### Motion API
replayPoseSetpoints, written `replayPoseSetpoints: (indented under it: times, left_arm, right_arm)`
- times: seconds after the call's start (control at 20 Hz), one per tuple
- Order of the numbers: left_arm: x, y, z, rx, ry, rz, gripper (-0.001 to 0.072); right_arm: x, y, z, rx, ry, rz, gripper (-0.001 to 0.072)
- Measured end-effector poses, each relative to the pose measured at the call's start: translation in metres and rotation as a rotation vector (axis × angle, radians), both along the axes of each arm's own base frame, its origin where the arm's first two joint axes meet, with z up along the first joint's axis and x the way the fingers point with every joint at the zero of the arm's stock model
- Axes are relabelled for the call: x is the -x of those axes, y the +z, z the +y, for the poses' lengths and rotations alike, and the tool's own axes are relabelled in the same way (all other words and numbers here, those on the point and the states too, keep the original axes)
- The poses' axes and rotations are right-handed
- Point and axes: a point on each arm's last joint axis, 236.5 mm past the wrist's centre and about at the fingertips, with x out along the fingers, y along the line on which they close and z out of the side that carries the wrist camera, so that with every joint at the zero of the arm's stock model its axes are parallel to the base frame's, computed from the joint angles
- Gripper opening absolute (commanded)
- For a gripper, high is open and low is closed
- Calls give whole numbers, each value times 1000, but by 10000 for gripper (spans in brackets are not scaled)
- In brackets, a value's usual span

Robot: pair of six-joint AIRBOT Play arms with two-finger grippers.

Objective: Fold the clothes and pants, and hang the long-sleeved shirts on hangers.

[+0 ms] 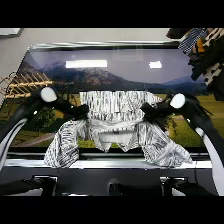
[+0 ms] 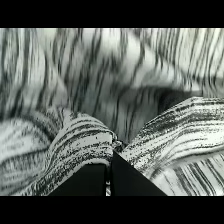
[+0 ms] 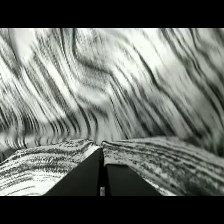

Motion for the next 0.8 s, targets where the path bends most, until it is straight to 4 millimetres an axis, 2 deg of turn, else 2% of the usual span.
replayPoseSetpoints:
  times: [0.05, 0.15, 0.2, 0.25, 0.3, 0.4, 0.5, 0.65, 0.7, 0.75, 0.8]
  left_arm:
    - [-13, -8, -2, -1, 0, 6, 66]
    - [-33, -20, -4, -4, -1, 11, 386]
    - [-40, -22, -3, -4, -1, 7, 495]
    - [-47, -22, -1, -3, -2, -4, 563]
    - [-54, -19, 3, -2, 1, -19, 564]
    - [-64, -6, 18, -20, 3, -62, 564]
    - [-67, 12, 36, -62, -1, -113, 565]
    - [-48, 26, 52, -129, -30, -141, 564]
    - [-39, 25, 53, -146, -39, -135, 564]
    - [-29, 22, 52, -154, -39, -122, 564]
    - [-18, 17, 50, -165, -41, -106, 565]
  right_arm:
    - [-12, -8, 0, 2, -12, -12, 214]
    - [-31, -19, 1, 6, -23, -45, 320]
    - [-38, -19, 1, 11, -14, -69, 331]
    - [-42, -16, 0, 20, 7, -94, 346]
    - [-46, -9, -2, 39, 36, -125, 412]
    - [-44, 13, -10, 86, 95, -180, 412]
    - [-32, 37, -15, 127, 149, -210, 413]
    - [-2, 53, 0, 198, 273, -215, 444]
    - [7, 50, 8, 228, 308, -205, 538]
    - [16, 45, 16, 262, 340, -191, 583]
    - [22, 38, 23, 293, 360, -179, 584]
